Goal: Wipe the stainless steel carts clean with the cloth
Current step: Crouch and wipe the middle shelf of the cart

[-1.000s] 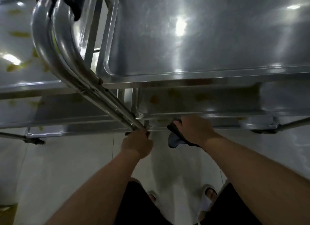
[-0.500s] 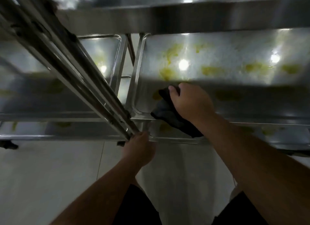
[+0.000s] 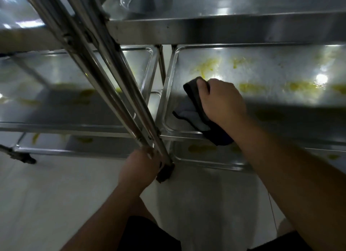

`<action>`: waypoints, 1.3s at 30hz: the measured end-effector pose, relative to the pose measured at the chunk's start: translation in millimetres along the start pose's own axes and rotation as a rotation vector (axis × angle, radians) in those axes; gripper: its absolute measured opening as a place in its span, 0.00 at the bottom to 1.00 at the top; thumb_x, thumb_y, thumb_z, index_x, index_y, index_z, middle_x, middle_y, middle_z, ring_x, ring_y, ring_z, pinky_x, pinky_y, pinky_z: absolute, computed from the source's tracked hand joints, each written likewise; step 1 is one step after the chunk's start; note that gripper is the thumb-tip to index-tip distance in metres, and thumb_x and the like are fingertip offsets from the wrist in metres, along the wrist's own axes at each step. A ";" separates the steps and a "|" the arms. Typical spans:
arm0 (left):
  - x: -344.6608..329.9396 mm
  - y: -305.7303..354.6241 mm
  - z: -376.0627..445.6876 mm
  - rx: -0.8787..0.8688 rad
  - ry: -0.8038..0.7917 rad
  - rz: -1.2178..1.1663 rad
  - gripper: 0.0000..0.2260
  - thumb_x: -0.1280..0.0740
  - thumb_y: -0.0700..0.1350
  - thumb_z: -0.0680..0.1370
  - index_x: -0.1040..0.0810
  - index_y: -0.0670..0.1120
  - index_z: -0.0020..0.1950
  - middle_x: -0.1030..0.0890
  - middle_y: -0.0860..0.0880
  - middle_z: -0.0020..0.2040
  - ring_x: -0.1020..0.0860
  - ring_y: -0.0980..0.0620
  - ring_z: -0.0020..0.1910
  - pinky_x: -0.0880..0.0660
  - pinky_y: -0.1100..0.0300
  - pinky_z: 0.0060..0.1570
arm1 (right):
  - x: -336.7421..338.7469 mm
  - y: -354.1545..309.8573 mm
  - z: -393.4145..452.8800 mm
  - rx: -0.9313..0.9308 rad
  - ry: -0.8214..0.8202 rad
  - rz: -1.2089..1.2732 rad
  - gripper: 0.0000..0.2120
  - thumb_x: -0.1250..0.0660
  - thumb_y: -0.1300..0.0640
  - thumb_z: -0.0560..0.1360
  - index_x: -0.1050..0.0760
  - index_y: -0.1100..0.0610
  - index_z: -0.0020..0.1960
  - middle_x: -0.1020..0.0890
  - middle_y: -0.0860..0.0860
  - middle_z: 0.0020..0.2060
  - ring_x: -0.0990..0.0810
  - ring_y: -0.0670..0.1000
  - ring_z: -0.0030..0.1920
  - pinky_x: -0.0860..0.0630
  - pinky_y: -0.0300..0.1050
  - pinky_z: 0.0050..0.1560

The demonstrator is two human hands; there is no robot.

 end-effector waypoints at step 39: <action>82.3 89.9 25.8 -0.509 0.944 -0.700 0.15 0.39 0.49 0.87 0.33 0.45 0.71 0.28 0.64 0.48 0.24 0.65 0.44 0.30 0.73 0.46 | -48.9 73.1 -61.4 -0.099 -0.311 -0.320 0.34 0.62 0.39 0.81 0.50 0.48 0.85 0.49 0.48 0.85 0.52 0.61 0.83 0.51 0.61 0.80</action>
Point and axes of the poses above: each hand's wrist, its own z-axis towards the middle knuckle, its own x-axis out of the back of the hand, y = z × x, the point moved 6 cm from there along z, towards the middle knuckle
